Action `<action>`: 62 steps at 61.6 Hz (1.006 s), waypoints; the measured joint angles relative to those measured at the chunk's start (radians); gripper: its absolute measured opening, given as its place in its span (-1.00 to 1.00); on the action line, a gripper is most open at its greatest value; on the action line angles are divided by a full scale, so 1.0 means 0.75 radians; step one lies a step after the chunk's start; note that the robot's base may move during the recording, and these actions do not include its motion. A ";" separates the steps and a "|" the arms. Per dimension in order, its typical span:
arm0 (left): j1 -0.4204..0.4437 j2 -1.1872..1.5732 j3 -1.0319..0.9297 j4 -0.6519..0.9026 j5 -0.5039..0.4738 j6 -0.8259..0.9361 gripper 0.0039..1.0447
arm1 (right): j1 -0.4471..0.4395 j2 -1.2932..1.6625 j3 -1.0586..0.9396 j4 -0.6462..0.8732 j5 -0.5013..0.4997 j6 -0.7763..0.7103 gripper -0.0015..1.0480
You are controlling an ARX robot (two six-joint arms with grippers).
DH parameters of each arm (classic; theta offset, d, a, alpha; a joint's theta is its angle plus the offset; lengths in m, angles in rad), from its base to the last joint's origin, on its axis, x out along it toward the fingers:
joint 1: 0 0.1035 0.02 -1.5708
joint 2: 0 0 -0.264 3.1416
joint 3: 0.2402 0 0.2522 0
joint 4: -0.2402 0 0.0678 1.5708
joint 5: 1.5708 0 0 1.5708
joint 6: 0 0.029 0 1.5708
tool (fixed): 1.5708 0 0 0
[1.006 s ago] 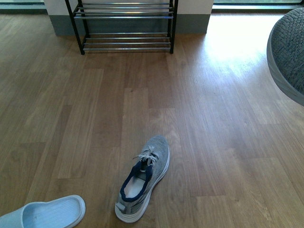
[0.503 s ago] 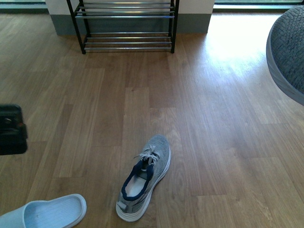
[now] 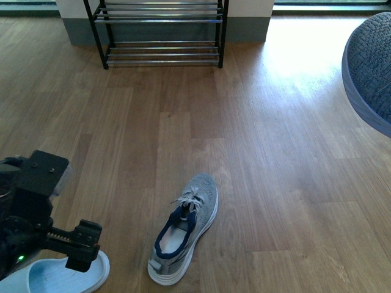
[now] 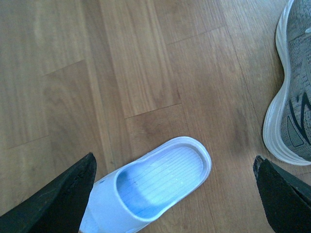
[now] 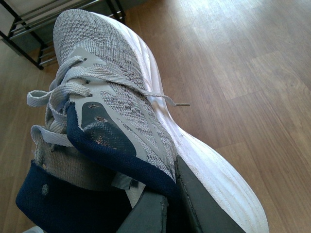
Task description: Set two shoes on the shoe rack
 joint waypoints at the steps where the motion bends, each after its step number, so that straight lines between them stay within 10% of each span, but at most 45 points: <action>1: 0.007 0.030 0.028 -0.005 0.023 0.003 0.83 | 0.000 0.000 0.000 0.000 0.000 0.000 -0.97; 34: -0.104 0.384 0.579 -0.230 0.454 -0.002 0.83 | 0.000 0.000 0.000 0.000 -0.001 0.000 -0.97; 62: -0.093 0.450 0.652 -0.355 0.431 0.080 0.83 | 0.000 0.000 0.000 0.000 -0.001 0.000 -0.97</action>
